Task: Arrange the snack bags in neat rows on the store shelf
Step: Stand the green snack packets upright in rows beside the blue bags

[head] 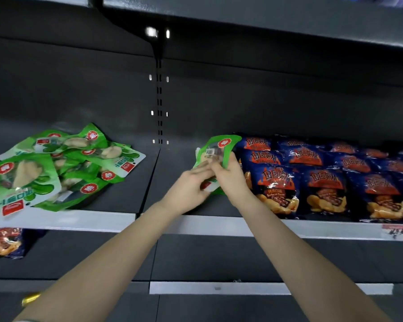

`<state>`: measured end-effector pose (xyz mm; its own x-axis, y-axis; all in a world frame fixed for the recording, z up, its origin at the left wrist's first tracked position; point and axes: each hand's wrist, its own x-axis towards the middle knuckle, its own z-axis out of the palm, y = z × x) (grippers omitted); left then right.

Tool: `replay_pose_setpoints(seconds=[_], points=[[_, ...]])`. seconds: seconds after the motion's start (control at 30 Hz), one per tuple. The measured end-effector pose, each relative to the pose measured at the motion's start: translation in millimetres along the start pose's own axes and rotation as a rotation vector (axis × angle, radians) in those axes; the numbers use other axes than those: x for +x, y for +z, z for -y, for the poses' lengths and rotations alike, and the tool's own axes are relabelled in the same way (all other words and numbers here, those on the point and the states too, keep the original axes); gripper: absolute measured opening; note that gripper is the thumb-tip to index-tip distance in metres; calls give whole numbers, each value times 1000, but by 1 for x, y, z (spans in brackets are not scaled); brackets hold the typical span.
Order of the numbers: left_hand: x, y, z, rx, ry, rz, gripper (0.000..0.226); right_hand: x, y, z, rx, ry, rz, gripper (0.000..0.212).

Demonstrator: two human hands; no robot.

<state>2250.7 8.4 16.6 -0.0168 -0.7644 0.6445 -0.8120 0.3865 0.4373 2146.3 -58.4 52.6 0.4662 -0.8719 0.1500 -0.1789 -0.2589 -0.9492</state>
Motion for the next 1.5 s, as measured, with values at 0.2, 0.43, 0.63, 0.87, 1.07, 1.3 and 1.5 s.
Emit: replay_pose_setpoints(seconds=[0.2, 0.43, 0.63, 0.87, 1.07, 1.3, 1.5], points=[[-16, -9, 7, -47, -121, 92, 55, -1, -2, -20, -87, -35, -29, 35], [-4, -27, 13, -417, -826, -40, 71, -1, -7, -23, -2, -17, 14, 33], [-5, -19, 13, -660, -876, -70, 60, 1, -6, -29, 39, -30, -83, 35], [10, -41, 24, -331, -749, -205, 39, -2, -21, -6, -422, -601, -294, 62], [32, -51, 3, -2, -408, -24, 35, -1, -14, 21, -1173, -591, 25, 56], [24, -44, -3, -68, -430, -419, 44, -6, -15, 11, -957, -309, -65, 33], [23, -22, -15, -727, -747, -68, 24, 0, 1, 9, -740, -319, -37, 58]])
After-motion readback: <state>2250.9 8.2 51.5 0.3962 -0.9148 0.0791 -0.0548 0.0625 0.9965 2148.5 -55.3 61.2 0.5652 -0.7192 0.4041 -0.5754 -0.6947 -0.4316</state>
